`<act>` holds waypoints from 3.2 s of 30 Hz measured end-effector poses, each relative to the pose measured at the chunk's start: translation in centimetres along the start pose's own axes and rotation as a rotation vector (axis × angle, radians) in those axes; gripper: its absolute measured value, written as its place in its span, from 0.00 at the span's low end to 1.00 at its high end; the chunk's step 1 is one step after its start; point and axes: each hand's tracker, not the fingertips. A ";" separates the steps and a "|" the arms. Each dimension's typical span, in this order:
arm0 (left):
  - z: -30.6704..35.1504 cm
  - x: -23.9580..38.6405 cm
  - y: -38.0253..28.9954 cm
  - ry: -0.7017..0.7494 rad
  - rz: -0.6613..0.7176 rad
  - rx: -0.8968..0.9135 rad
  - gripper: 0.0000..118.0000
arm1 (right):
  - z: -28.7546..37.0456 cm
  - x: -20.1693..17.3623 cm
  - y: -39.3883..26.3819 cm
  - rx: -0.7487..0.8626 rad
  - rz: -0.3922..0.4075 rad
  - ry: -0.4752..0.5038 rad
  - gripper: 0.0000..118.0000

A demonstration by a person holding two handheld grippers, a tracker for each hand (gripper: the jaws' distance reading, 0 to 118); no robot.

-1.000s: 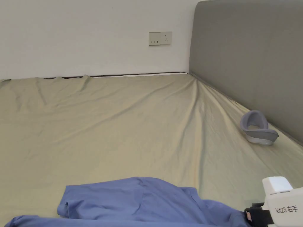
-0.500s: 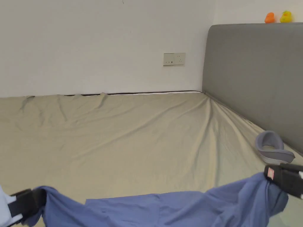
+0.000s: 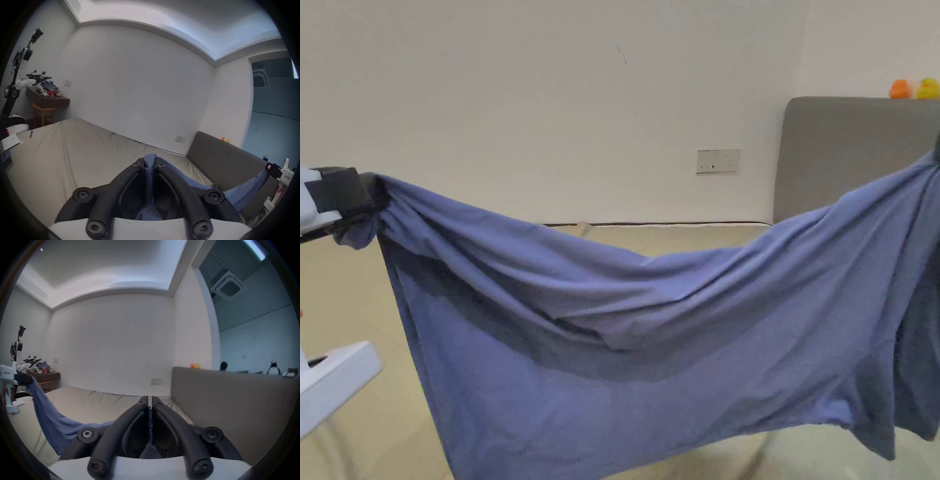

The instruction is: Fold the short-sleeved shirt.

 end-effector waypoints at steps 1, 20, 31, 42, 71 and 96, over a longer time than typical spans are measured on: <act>0.7 -0.3 0.7 0.004 0.018 0.003 0.06 | 0.5 0.2 0.8 -0.003 0.002 -0.021 0.01; -0.3 -1.8 4.9 0.104 -0.094 0.014 0.06 | -2.2 2.6 1.1 0.025 -0.029 -0.005 0.01; -13.1 1.7 4.9 0.181 -0.194 -0.062 0.06 | -17.8 -1.8 -0.7 0.071 -0.089 0.067 0.01; -21.5 0.2 1.8 0.140 -0.183 -0.235 0.06 | -26.2 -4.2 -9.7 -0.062 -0.186 0.098 0.01; 6.7 -5.9 -22.3 0.173 -0.008 -0.677 0.06 | 8.9 -5.1 -25.6 -0.850 -0.188 0.009 0.01; 8.5 -3.0 -16.0 0.144 -0.181 -0.487 0.00 | 5.8 -7.2 -18.9 -0.482 -0.325 0.275 0.00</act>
